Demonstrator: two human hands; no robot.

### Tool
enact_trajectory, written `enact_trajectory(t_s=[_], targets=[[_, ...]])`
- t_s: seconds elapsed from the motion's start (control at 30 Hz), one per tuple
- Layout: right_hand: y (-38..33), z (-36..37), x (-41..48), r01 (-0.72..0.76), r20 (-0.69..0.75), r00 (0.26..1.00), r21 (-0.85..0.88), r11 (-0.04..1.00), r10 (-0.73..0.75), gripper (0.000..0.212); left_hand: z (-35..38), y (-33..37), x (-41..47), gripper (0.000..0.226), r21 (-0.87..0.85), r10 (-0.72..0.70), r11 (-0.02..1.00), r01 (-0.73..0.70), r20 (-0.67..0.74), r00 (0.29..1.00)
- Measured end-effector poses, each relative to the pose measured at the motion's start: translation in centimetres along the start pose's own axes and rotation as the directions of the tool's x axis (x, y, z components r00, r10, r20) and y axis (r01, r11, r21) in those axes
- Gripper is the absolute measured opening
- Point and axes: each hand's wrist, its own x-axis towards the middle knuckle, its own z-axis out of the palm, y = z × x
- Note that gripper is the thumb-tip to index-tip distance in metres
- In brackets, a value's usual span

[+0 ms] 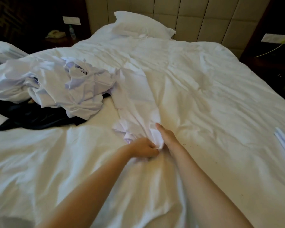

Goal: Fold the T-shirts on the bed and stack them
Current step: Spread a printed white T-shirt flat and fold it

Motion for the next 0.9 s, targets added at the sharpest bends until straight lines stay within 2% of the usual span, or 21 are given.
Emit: enact_trajectory(t_s=[0.13, 0.23, 0.3, 0.33, 0.37, 0.43, 0.47, 0.53, 0.57, 0.6, 0.63, 0.67, 0.7, 0.8, 0.87, 0.9], targets=[[1.5, -0.3, -2.4, 0.000, -0.174, 0.985, -0.038, 0.999, -0.007, 0.030, 2.9, 0.9, -2.6, 0.039, 0.073, 0.029, 0.997, -0.032, 0.037, 0.999], [2.3, -1.3, -3.7, -0.019, -0.246, 0.969, -0.062, 0.998, 0.003, 0.025, 2.3, 0.9, -4.4, 0.030, -0.065, 0.089, 0.994, -0.083, 0.087, 0.992], [2.8, -2.1, -4.3, -0.041, -0.258, 0.965, -0.012, 0.999, 0.037, 0.024, 1.5, 1.2, -5.5, 0.020, -0.074, 0.155, 0.985, -0.155, -0.009, 0.988], [2.9, -2.5, -4.7, -0.047, -0.250, 0.967, 0.024, 0.999, 0.051, 0.024, 1.5, 1.1, -5.8, 0.015, 0.016, 0.197, 0.980, -0.197, -0.099, 0.975], [3.0, -3.0, -5.1, -0.046, -0.242, 0.968, 0.071, 0.996, 0.062, 0.023, 1.5, 1.1, -6.2, 0.030, 0.193, 0.236, 0.961, -0.200, -0.185, 0.954], [2.9, -4.1, -6.3, -0.031, -0.216, 0.974, 0.190, 0.981, 0.073, 0.019, 2.1, 0.9, -6.7, 0.060, 0.531, 0.267, 0.842, -0.093, -0.260, 0.928], [2.8, -4.6, -7.0, -0.030, -0.197, 0.977, 0.229, 0.973, 0.076, 0.014, 2.2, 1.0, -7.0, 0.062, 0.603, 0.258, 0.797, -0.032, -0.292, 0.921], [2.7, -5.7, -8.0, -0.024, -0.192, 0.979, 0.187, 0.982, 0.061, 0.014, 2.2, 1.2, -7.4, 0.053, 0.621, 0.215, 0.782, 0.052, -0.347, 0.913], [2.7, -6.4, -8.4, -0.013, -0.211, 0.977, 0.085, 0.996, 0.031, 0.022, 1.9, 1.4, -7.5, 0.047, 0.610, 0.204, 0.790, 0.061, -0.354, 0.913], [2.6, -7.1, -8.8, -0.023, -0.240, 0.971, -0.109, 0.994, -0.004, 0.030, 1.7, 1.6, -7.8, 0.042, 0.576, 0.192, 0.816, 0.043, -0.342, 0.920], [2.4, -7.8, -9.6, -0.053, -0.269, 0.962, -0.349, 0.936, -0.046, 0.033, 1.5, 2.1, -8.3, 0.040, 0.498, 0.187, 0.867, -0.006, -0.315, 0.930], [2.2, -8.4, -10.6, -0.091, -0.284, 0.955, -0.558, 0.825, -0.087, 0.034, 1.5, 2.6, -8.6, 0.039, 0.392, 0.189, 0.917, -0.073, -0.265, 0.946], [2.0, -8.9, -11.6, -0.132, -0.277, 0.957, -0.689, 0.713, -0.090, 0.033, 1.6, 3.4, -9.0, 0.038, 0.282, 0.202, 0.949, -0.140, -0.205, 0.958], [1.6, -9.7, -13.7, -0.175, -0.179, 0.983, -0.896, 0.409, 0.029, 0.025, 2.7, 5.9, -10.3, 0.038, 0.035, 0.228, 0.973, -0.226, -0.035, 0.973], [1.5, -9.6, -14.5, -0.194, -0.171, 0.979, -0.949, 0.249, 0.113, 0.008, 3.3, 7.2, -11.0, 0.043, -0.166, 0.203, 0.970, -0.176, 0.161, 0.966], [1.4, -9.5, -15.1, -0.201, -0.177, 0.977, -0.956, 0.216, 0.123, 0.004, 3.4, 7.8, -11.6, 0.043, -0.258, 0.195, 0.957, -0.131, 0.238, 0.951]])
